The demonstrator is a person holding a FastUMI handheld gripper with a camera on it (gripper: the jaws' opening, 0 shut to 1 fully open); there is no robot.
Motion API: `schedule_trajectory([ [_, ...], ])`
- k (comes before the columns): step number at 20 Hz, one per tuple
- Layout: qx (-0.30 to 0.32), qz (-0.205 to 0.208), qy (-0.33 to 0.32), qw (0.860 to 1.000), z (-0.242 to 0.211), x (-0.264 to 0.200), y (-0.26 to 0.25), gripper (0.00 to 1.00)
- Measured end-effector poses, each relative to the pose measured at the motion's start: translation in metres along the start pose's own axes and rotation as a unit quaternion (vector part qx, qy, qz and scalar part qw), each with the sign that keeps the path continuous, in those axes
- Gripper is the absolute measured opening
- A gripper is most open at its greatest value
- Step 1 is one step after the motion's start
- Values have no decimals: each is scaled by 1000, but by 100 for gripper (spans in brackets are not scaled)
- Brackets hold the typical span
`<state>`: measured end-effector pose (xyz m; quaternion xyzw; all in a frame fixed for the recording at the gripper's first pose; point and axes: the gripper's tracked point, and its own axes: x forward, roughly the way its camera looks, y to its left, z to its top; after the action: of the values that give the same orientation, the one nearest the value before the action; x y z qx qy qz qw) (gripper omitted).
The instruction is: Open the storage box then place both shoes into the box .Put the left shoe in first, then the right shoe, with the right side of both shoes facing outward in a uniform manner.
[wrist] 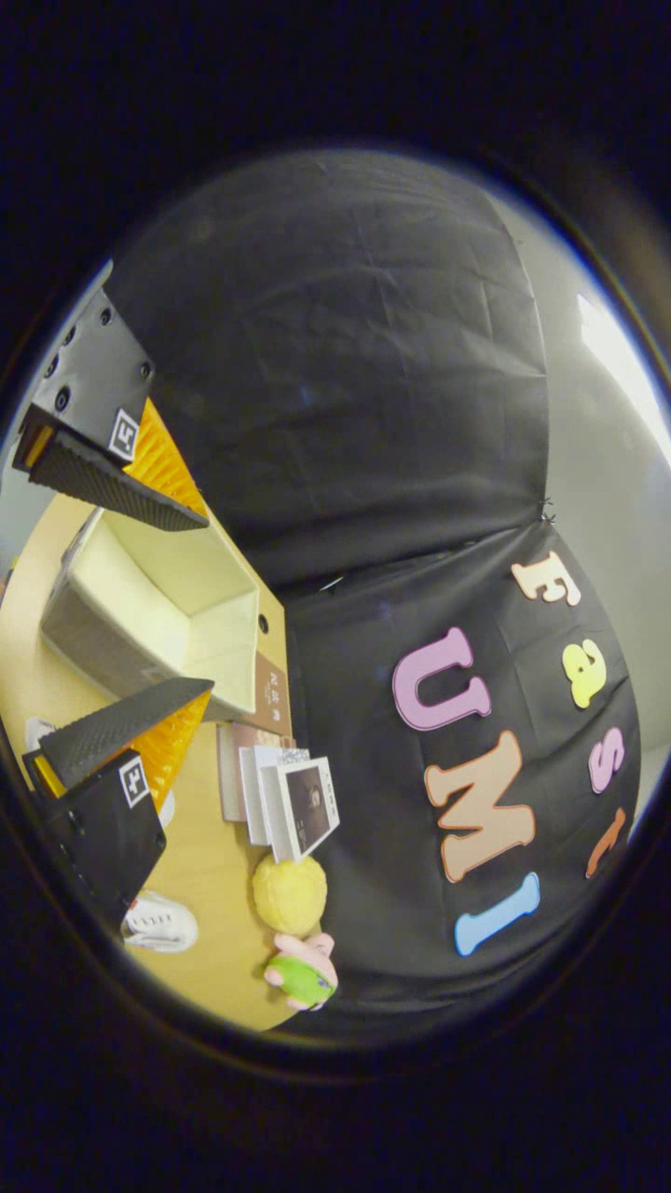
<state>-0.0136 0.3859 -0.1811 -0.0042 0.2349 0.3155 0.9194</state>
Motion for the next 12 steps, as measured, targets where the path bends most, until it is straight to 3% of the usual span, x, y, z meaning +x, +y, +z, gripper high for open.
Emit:
schedule_trajectory([
  [7, 0, -119, 63, 991, -50, -38, -102, 98],
  [12, 7, -151, 123, 981, -91, -48, -139, 98],
])
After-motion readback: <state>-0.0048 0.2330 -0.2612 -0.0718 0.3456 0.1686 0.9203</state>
